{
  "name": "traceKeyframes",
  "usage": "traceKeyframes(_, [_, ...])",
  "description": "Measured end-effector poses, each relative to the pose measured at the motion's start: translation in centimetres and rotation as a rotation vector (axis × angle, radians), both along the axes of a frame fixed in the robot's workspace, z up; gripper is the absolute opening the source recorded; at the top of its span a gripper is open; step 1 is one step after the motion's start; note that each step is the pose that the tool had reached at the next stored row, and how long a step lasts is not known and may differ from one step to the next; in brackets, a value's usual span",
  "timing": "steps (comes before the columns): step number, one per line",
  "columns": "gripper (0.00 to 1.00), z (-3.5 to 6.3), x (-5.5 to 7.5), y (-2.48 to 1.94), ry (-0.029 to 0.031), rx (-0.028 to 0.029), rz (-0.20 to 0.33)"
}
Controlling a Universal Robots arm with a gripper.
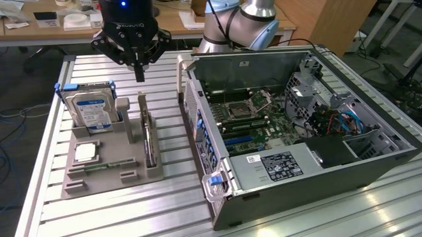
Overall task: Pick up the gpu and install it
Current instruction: 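Reach for the gpu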
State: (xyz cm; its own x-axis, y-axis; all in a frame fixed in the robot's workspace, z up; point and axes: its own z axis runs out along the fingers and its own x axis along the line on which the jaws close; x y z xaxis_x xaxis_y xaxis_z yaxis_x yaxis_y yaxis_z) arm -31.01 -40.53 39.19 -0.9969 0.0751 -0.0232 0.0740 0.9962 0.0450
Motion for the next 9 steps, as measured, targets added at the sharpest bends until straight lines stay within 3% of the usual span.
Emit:
traceKeyframes(6, [0.11, -0.02, -0.36, -0.61, -0.0001, 0.0001, 0.0])
traceKeyframes(9, [0.11, -0.02, -0.45, -0.66, -0.0002, 0.0001, 0.0])
